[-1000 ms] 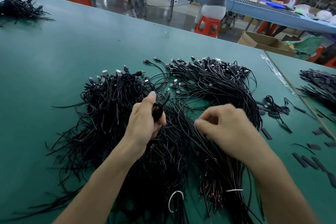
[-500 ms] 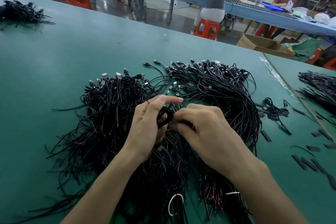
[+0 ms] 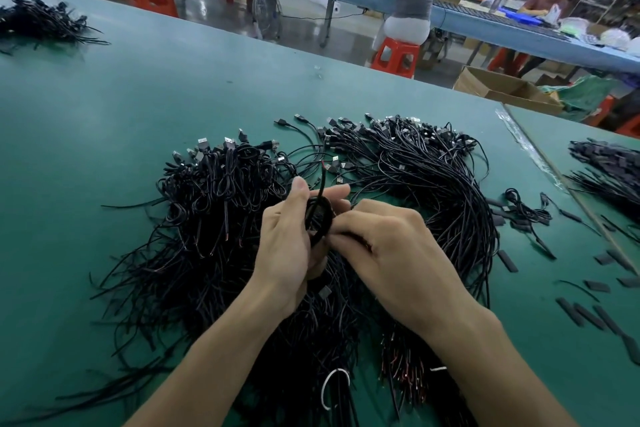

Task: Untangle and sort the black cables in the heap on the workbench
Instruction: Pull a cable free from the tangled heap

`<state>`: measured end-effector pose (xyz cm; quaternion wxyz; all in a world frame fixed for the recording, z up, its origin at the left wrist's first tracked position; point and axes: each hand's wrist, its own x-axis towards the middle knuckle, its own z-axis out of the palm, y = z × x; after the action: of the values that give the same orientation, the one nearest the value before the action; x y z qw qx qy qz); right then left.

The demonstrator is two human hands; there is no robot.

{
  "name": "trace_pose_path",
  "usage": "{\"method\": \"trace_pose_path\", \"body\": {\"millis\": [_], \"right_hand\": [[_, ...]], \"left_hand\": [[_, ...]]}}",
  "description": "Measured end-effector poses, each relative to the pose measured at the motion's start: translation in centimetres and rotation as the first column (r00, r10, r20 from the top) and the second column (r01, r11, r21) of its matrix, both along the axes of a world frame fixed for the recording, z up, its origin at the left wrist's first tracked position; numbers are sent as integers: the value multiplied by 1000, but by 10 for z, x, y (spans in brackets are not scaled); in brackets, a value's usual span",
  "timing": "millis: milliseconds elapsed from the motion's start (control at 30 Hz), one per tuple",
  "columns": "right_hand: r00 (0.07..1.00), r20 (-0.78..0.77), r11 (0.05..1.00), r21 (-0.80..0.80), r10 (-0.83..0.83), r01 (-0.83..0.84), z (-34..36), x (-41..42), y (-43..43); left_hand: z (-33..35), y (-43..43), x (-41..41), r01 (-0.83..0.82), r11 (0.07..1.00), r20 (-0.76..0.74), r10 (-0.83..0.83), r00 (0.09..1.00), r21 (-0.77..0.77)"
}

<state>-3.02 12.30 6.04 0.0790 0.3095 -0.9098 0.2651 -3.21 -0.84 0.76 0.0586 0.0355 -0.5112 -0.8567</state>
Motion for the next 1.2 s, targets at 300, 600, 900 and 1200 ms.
{"method": "trace_pose_path", "body": {"millis": [300,600,900,1200], "right_hand": [[913,-353,949,302,202,-93,-6,6,-2],[976,-157,963,247,150,-108,-1,-6,7],[995,95,999,-28,37,-34,-3,-14,16],[991,132,1000,11,2,-3,-7,-12,19]], "left_hand": [[-5,2,-4,16,997,227,3,974,-80],[-7,3,0,391,920,370,-373,851,26],[-2,-25,2,727,677,123,-717,686,-113],[0,-22,4,701,660,185,-679,710,-269]]}}
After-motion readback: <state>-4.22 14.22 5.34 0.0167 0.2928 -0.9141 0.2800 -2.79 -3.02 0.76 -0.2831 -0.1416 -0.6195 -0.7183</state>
